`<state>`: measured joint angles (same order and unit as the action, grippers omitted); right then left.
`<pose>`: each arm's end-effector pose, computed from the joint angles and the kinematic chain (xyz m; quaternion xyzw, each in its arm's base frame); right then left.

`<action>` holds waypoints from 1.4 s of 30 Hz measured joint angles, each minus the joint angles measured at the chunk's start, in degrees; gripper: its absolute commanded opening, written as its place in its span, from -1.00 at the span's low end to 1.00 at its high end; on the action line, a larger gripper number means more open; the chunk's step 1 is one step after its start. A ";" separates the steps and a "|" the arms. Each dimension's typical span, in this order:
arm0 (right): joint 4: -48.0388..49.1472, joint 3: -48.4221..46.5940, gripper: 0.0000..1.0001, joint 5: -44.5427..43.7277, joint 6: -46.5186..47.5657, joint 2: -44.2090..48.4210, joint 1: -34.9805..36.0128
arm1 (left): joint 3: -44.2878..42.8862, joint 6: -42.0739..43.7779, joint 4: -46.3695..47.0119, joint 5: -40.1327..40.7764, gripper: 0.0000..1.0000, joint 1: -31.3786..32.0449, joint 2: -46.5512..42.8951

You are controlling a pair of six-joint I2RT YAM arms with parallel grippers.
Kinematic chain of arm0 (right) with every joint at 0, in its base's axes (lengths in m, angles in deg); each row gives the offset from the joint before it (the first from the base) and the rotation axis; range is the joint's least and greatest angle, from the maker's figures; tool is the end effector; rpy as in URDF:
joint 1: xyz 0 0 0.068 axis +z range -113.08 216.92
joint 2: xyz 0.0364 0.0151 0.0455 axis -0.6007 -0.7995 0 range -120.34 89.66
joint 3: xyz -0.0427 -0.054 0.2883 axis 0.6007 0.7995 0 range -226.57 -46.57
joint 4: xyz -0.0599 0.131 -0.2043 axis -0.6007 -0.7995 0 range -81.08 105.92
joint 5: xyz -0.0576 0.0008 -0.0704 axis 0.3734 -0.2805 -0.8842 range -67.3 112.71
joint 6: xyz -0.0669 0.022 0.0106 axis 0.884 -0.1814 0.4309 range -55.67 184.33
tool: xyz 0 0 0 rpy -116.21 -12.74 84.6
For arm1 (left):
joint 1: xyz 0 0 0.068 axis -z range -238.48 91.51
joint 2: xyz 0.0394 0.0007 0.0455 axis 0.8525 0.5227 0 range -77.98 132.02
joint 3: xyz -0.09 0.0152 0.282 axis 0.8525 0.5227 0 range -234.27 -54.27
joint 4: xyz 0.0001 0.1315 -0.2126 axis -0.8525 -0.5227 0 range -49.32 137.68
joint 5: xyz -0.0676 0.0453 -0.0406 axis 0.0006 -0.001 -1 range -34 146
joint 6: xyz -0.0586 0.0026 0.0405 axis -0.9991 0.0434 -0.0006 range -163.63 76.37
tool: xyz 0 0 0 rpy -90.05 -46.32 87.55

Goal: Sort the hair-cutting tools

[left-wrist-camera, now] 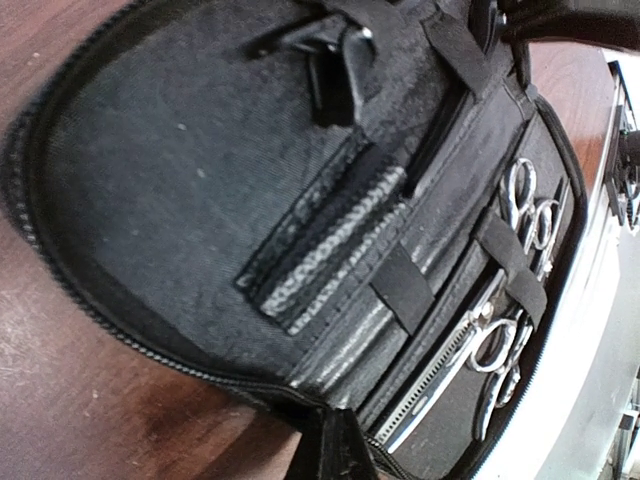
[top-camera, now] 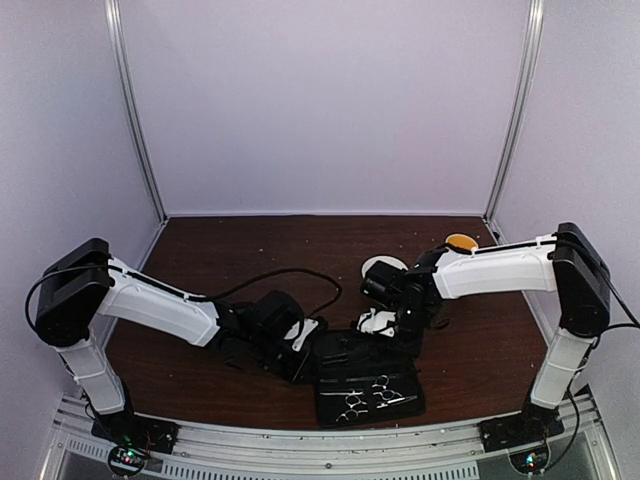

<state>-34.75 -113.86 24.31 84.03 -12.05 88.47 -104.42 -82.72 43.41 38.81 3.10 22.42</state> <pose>0.1951 0.2483 0.1816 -0.5824 0.8117 0.0251 0.0373 0.1478 -0.3094 0.1506 0.2283 0.9148 -0.3227 0.0827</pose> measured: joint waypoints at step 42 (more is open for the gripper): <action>-0.52 5.86 -1.00 5.20 -15.21 3.30 1.53 | -2.73 2.54 -0.15 -1.11 -1.00 0.37 0.96</action>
<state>-35.28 -108.00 29.51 68.82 -8.75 90.00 -107.15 -80.19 43.26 37.69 3.47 23.38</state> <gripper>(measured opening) 0.008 0.014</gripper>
